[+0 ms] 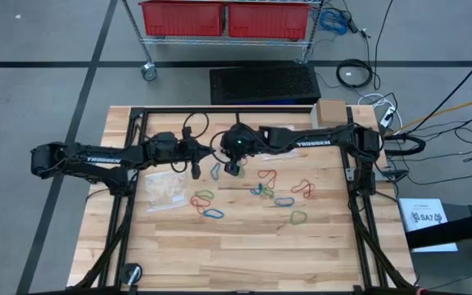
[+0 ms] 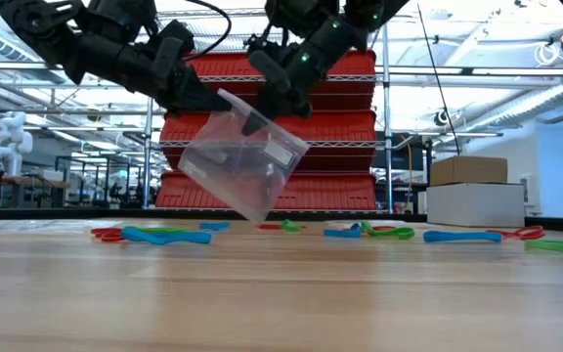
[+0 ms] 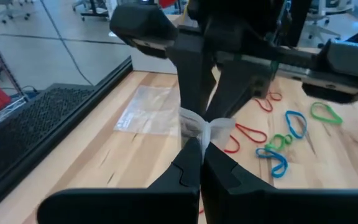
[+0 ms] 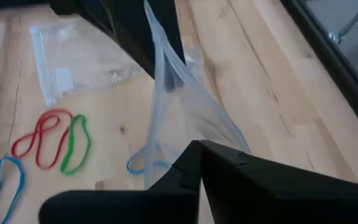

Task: Sort rubber bands
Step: Open the top left transparent zip bag

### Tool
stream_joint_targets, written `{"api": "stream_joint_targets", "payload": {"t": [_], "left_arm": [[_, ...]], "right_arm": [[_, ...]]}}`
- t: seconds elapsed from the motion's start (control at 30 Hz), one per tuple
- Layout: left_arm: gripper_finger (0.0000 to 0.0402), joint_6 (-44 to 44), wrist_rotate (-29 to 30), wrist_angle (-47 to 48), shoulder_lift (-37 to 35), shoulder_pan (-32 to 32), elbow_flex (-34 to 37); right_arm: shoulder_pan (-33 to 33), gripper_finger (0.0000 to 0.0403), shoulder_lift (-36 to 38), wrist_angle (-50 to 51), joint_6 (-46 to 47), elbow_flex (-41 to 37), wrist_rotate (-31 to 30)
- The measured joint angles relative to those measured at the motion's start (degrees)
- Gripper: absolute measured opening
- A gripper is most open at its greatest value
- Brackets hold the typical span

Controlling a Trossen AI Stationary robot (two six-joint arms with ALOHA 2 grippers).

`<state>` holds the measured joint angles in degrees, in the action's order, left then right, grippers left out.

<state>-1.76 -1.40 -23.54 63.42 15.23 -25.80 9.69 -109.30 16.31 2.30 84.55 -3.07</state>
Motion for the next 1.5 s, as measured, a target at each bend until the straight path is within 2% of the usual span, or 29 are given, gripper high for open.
{"api": "stream_joint_targets", "payload": {"t": [0.23, 0.4, 0.5, 0.6, 0.83, 0.93, 1.0, 1.1, 1.2, 1.23, 1.5], "left_arm": [[0.0, 0.6, 1.2, 0.1, 0.0, -0.8, 0.0], [0.0, 1.4, 2.0, 0.1, 0.0, -1.0, 0.0], [0.0, 1.4, 2.4, 0.1, 0.0, -1.0, 0.0], [0.0, 1.4, 2.5, 0.1, 0.0, -1.0, 0.0], [0.0, 1.5, 3.0, -0.1, 0.0, -1.0, 0.0], [0.0, 2.6, 3.1, -0.1, 0.0, -1.1, 0.0], [0.0, 3.0, 3.1, 0.0, 0.0, -1.2, 0.0], [0.0, 3.0, 3.3, -0.2, 0.0, -1.5, 0.0], [0.0, 3.0, 3.4, -1.0, 0.0, -1.6, 0.0], [0.0, 3.1, 3.4, -1.5, 0.0, -1.7, 0.0], [0.0, 3.1, 4.7, -2.9, 0.0, -3.0, 0.0]], "right_arm": [[-1.9, 0.0, 0.0, -9.9, -1.1, -5.0, -0.1], [-3.5, 0.0, 0.0, -14.8, -4.3, -6.1, -2.8], [-3.4, 0.0009, 0.0, -16.3, -1.2, -6.0, -4.3], [-2.5, 0.004, 0.0, -16.4, 2.7, -6.0, -7.2], [-1.0, 0.0143, 0.0, -15.9, 6.7, -6.0, -7.9], [-0.6, 0.0157, 0.0, -14.5, 5.8, -6.0, -6.9], [-0.5, 0.0144, 0.0, -13.7, 4.5, -6.0, -4.2], [-0.3, 0.0091, 0.0, -13.7, 4.0, -6.0, 1.3], [-0.3, 0.0022, 0.0, -14.1, 3.8, -6.0, 1.3], [-0.2, 0.0012, 0.0, -14.5, 3.5, -6.0, 0.6], [0.1, 0.0007, -0.3, -14.9, 1.3, -6.0, 0.2]]}}
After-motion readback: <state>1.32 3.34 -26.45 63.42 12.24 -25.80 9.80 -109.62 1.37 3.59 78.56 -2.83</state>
